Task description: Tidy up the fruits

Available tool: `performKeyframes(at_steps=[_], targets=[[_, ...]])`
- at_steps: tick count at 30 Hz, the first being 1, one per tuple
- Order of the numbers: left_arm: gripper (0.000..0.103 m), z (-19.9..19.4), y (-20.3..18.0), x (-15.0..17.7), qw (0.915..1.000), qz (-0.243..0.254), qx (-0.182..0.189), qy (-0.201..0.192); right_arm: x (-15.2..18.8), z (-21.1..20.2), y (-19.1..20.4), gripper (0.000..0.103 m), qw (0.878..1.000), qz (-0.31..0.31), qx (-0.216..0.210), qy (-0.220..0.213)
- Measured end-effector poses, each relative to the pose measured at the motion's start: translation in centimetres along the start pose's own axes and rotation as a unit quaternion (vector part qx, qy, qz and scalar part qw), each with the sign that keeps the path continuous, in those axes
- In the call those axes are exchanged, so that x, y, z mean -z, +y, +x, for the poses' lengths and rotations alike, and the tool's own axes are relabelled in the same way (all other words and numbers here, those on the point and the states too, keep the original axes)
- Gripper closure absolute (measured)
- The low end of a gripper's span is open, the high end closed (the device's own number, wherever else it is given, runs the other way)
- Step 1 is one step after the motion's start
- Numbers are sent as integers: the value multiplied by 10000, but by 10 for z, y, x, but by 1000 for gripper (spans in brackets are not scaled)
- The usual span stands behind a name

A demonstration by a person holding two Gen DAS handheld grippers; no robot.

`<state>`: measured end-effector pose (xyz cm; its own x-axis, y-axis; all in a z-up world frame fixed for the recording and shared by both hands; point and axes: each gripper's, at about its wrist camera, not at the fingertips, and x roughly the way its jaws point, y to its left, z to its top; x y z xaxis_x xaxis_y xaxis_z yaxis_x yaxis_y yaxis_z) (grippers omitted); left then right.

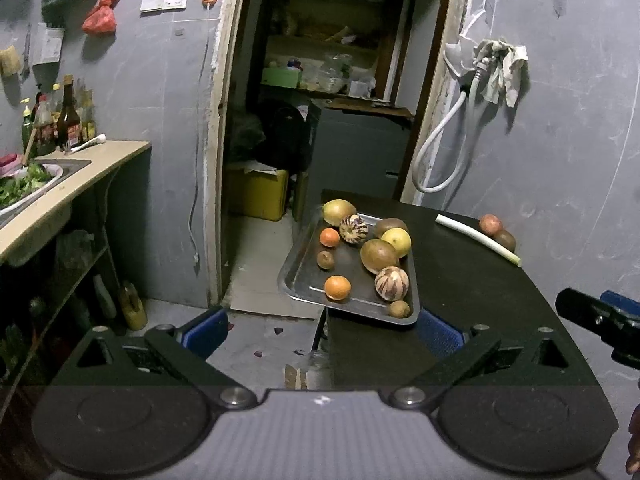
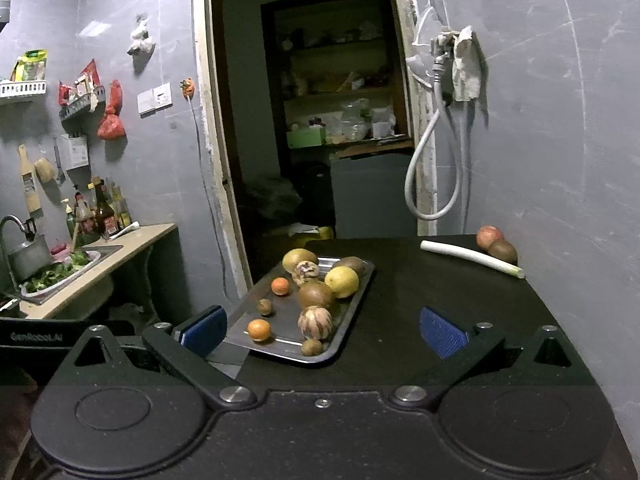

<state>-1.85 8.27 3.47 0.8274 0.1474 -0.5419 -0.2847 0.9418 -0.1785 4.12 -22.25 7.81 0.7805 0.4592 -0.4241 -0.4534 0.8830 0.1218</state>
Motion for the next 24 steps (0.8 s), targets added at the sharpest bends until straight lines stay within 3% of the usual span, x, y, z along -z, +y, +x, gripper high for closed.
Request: performKeyframes(at_steps=[13, 24], targets=[[1, -13, 2, 17, 9997, -201, 55, 84, 23, -17, -6, 0, 9998, 128, 119, 114], [1, 0, 9, 30, 9997, -98, 29, 231, 30, -10, -7, 0, 9997, 107, 210, 76]])
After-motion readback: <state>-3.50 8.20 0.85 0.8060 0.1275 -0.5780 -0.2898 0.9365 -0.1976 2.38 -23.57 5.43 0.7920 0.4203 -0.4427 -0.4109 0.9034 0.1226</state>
